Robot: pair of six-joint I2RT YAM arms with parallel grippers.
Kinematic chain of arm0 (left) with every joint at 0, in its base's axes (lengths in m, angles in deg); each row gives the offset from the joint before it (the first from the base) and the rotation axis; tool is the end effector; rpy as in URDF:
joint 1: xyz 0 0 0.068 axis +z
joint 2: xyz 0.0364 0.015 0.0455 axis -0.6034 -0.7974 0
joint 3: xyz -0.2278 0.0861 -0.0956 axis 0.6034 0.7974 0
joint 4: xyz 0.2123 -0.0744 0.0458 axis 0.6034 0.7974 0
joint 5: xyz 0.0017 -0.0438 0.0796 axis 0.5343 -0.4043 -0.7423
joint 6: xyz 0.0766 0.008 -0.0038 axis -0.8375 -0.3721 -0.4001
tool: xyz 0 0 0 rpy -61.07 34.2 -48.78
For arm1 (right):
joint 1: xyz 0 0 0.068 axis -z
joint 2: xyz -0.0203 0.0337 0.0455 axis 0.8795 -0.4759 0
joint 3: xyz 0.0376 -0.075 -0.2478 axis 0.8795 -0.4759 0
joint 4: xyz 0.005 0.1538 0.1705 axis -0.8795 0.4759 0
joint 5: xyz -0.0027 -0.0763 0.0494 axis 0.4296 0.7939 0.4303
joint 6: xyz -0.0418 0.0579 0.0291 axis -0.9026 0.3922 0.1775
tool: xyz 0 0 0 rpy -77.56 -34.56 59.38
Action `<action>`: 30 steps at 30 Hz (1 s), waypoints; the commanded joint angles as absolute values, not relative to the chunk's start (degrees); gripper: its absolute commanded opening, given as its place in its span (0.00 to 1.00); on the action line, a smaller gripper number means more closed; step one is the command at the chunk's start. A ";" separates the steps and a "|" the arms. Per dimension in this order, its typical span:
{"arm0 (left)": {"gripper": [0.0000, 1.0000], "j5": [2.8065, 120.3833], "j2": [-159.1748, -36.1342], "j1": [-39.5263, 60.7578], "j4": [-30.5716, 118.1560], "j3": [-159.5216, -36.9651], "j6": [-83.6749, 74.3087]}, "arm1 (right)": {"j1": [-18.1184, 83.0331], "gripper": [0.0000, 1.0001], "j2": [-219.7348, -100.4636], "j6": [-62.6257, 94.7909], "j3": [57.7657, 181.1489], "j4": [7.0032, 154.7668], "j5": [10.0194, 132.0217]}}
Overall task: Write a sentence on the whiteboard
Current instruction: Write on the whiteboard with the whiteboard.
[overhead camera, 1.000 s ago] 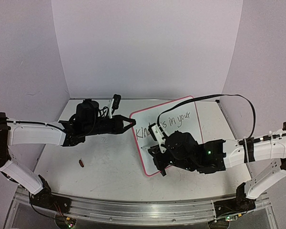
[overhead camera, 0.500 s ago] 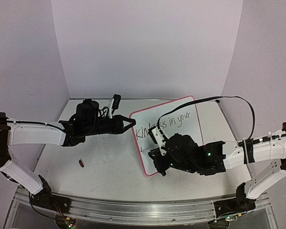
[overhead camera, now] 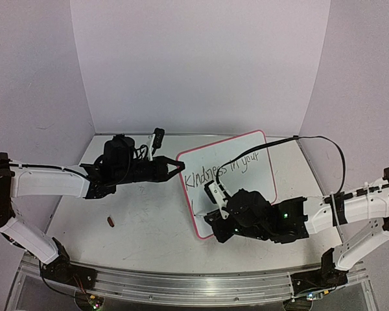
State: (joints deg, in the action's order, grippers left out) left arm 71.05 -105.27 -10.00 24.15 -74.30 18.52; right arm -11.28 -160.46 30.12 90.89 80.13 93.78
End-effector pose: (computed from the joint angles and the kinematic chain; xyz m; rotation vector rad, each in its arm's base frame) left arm 0.2095 -0.2550 0.2622 0.4542 1.9328 -1.2581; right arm 0.1059 0.2852 0.2164 -0.8312 2.0583 0.6544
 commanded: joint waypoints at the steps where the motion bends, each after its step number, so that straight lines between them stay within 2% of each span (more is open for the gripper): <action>1: 0.00 70.30 -107.37 -11.14 24.89 -74.81 19.02 | -11.19 0.00 -159.77 30.48 91.64 80.20 96.20; 30: 0.00 70.42 -106.99 -11.22 24.89 -73.92 19.42 | -10.95 0.00 -161.39 30.81 95.18 80.15 104.31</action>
State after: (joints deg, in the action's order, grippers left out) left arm 70.64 -105.56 -10.08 23.39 -74.30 18.65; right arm -11.51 -161.56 29.57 93.86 80.24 99.63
